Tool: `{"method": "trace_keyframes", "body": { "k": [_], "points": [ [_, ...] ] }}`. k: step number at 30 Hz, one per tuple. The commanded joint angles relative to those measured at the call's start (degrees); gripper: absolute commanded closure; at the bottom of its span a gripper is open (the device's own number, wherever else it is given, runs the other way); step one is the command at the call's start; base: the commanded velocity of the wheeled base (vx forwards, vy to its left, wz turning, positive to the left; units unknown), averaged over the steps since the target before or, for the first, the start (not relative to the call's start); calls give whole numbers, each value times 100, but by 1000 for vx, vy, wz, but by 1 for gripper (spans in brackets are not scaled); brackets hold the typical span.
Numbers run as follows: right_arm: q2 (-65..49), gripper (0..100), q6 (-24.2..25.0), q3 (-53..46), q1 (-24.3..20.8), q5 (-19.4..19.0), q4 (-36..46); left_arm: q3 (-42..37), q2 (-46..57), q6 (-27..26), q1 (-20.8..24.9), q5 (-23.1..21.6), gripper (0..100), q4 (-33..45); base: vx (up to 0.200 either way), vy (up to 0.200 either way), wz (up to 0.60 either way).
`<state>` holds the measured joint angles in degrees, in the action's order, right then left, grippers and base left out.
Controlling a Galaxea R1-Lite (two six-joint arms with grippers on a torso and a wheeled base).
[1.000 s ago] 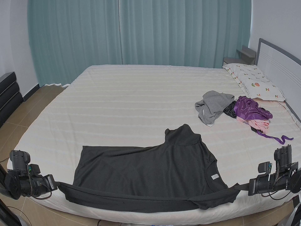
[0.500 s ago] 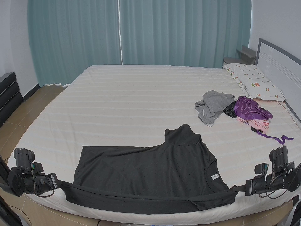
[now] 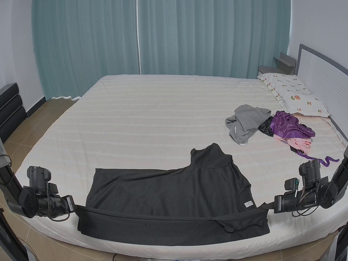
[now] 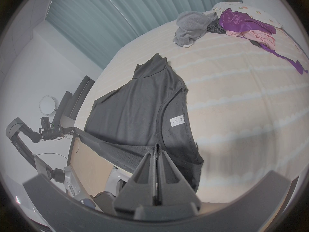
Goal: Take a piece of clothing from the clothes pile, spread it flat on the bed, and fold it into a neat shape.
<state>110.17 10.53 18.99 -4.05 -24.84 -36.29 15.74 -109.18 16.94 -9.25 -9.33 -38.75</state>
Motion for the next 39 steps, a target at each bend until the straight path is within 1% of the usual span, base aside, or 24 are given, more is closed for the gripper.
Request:
{"method": "trace_keyframes", "body": {
  "k": [1,3,9,13,27,33,34,35,39],
  "points": [
    [541,100,10,377,-8,94,17,246,-569,257,187,203,100,-45,0,0,0],
    [699,100,10,456,-17,155,-18,333,-657,336,231,212,100,-45,0,0,0],
    [1086,100,63,781,-79,173,-18,500,-912,353,310,212,100,-45,0,0,0],
    [1367,100,248,1089,-149,190,-18,685,-1229,380,328,221,100,-45,0,0,0],
    [1736,100,344,1484,-184,234,-27,1045,-1589,389,336,229,100,-45,0,0,0],
    [1798,100,432,1546,-193,278,-36,1160,-1615,766,398,221,100,-45,0,0,0],
    [1807,0,432,1546,-219,278,-36,1160,-1615,784,398,221,100,-45,0,0,0],
    [1807,0,441,1546,-228,278,-36,1151,-1607,784,398,221,0,-45,0,0,0],
    [1745,0,485,1528,-211,270,-36,1124,-1580,793,398,212,0,-45,0,0,0]
  ]
}}
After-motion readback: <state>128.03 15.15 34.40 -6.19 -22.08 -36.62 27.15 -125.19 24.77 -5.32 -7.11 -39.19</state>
